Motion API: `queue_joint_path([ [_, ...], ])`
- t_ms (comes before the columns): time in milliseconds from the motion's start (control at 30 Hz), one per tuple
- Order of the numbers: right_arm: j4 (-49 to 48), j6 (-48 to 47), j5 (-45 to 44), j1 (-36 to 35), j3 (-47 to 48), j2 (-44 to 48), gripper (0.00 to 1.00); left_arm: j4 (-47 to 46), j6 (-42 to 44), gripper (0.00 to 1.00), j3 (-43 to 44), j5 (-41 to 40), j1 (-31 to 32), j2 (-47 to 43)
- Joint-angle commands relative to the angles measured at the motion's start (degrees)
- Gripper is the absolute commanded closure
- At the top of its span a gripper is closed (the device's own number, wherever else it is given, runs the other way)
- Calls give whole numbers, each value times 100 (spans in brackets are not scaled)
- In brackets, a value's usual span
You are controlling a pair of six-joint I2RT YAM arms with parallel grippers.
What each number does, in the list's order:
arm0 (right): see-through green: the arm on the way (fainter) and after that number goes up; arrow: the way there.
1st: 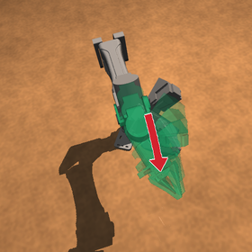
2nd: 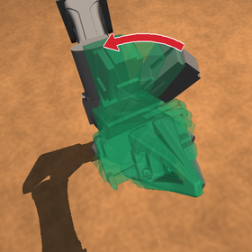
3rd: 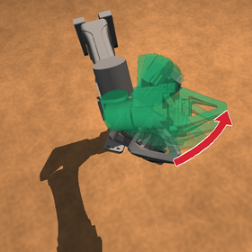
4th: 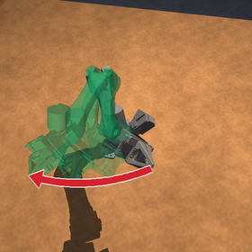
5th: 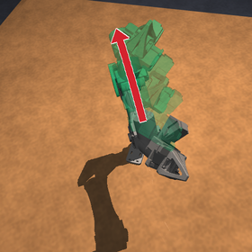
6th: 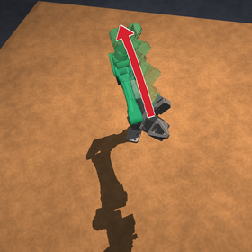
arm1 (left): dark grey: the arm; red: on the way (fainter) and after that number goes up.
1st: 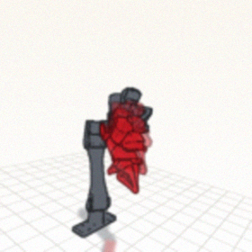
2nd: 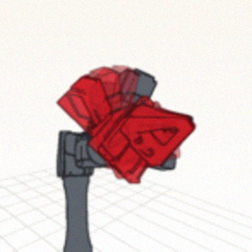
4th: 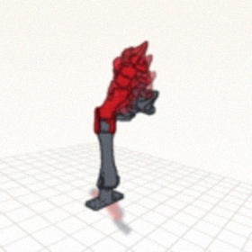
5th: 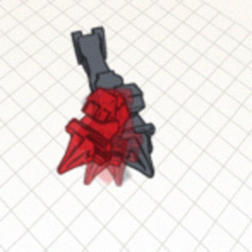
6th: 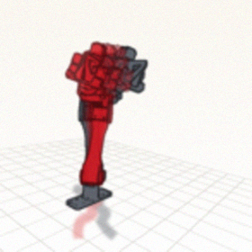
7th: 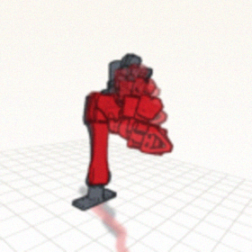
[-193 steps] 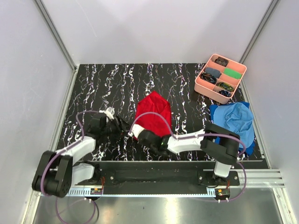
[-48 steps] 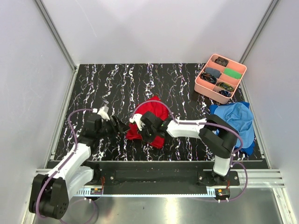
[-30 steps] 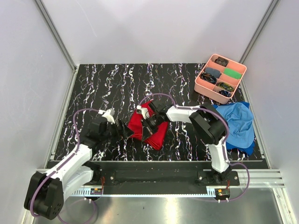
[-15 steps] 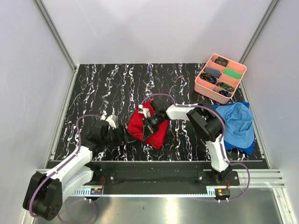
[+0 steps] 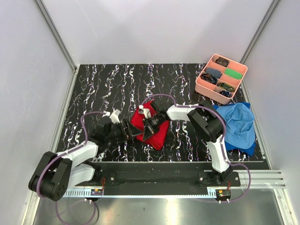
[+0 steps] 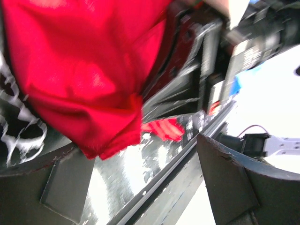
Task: Fold the napkin, place the utensils inside, and roll it up
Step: Roll the napkin at the center of the board.
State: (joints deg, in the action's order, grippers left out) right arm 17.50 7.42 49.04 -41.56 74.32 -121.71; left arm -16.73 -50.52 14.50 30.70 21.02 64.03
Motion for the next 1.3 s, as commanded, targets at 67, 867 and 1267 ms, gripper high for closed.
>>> queue_joint_path([
  [67, 52, -12, -78, 34, 29, -54, 100, -1218, -178, 11, 176, -169, 8, 188],
  [867, 26, 269, -105, 87, 73, -160, 100, 239, 2213, 11, 439, -1874, -133, -136],
  [1267, 26, 260, -26, 104, 91, -178, 100, 188, 2424, 21, 422, -1822, -124, 39],
])
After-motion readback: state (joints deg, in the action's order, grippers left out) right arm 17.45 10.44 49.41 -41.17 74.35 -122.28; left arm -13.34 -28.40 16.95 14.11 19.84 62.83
